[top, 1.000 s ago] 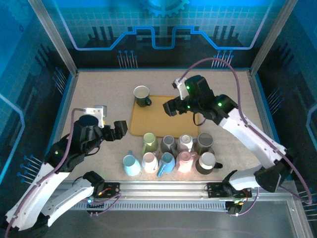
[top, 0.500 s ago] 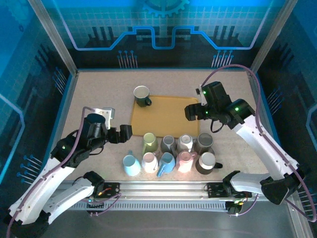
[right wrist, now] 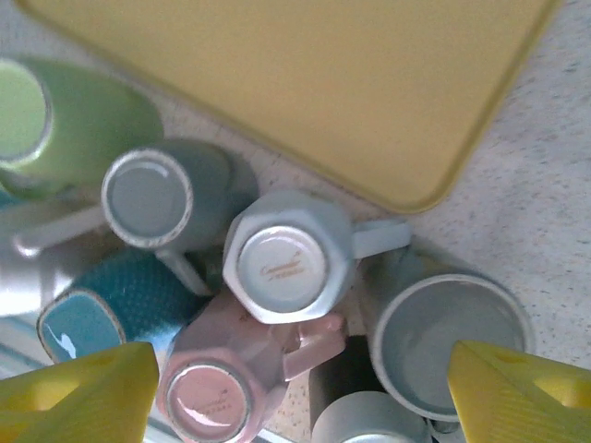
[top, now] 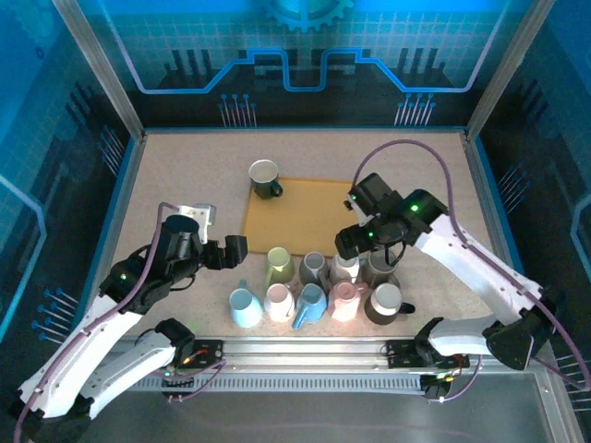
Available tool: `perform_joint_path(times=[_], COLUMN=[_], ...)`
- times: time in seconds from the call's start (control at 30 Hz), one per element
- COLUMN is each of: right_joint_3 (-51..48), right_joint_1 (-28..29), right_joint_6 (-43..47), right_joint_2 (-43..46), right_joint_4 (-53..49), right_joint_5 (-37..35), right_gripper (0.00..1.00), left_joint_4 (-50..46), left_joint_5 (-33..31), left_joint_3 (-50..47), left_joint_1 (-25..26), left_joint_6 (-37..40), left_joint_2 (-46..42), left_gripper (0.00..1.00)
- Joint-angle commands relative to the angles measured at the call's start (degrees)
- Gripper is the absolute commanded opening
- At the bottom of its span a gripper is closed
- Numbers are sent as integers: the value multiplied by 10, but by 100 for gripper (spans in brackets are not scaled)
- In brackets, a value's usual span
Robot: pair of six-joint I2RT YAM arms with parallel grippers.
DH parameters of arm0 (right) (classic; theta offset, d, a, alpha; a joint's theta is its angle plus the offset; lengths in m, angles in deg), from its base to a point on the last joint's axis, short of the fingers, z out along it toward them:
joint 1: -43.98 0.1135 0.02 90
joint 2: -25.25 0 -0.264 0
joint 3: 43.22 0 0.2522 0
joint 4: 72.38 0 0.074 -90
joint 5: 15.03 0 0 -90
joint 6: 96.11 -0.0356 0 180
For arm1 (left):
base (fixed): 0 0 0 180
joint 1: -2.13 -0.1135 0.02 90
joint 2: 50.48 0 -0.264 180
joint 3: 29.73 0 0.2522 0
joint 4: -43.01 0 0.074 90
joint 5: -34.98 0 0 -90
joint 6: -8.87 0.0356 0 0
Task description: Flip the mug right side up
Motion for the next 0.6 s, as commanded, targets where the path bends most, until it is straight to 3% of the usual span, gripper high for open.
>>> perform_joint_path(times=[0.0,0.57], right_joint_3=[-12,-25], right_joint_1=[21,27], right_joint_6=[50,68], right_joint_2=[-24,-94], right_joint_4=[-30,16], right_joint_5=[6,20], right_gripper=[82,86], left_joint_4=[13,22], left_joint_5=[-3,0], left_joint_3=[-7,-15], left_joint_1=[3,3], left_joint_6=[9,4], left_joint_2=[-6,-7], left_gripper=[99,99])
